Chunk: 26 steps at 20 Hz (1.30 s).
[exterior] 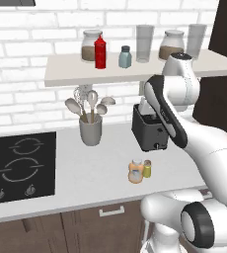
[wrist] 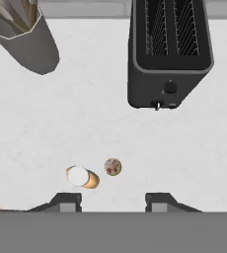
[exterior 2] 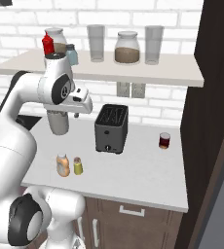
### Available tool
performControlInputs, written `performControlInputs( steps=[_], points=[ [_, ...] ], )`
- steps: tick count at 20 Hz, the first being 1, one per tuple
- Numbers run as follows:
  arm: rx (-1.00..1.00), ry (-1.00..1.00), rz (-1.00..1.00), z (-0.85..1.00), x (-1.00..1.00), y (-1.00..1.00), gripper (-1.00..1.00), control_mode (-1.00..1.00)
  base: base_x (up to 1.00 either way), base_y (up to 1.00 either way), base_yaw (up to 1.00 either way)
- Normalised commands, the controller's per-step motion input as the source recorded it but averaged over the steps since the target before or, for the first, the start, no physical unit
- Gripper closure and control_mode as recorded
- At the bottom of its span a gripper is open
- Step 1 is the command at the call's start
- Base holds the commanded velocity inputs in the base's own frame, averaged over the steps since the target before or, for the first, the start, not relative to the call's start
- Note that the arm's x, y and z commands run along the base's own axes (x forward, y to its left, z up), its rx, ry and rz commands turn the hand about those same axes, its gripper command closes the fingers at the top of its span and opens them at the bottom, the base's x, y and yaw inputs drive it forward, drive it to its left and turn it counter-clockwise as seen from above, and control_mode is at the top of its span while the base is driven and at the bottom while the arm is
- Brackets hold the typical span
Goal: Put the shaker and condiment bottle from the counter next to their counterparts in the cabinet.
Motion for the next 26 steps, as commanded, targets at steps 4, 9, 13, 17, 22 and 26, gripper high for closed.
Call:
performControlInputs(
  steps=[4, 9, 13, 17, 22, 26],
  points=[
    [0.00, 0.00, -0.01, 0.00, -0.18, 0.00, -1.00, -1.00, 0.00, 0.00, 0.00],
    [0.00, -0.10, 0.00, -0.34, -0.54, -0.02, -1.00, -1.00, 0.00, 0.00, 0.00],
    [0.00, -0.21, 0.37, -0.62, -1.00, -0.19, -1.00, -1.00, 0.00, 0.00, 0.00],
    [0.05, -0.20, 0.47, -0.69, -1.00, -0.11, -1.00, -1.00, 0.00, 0.00, 0.00],
    [0.03, 0.00, 0.14, -0.42, -0.37, 0.00, -1.00, -1.00, 0.00, 0.00, 0.00],
    [0.01, -0.12, 0.05, -0.22, -0.16, 0.00, -1.00, -1.00, 0.00, 0.00, 0.00]
  ],
)
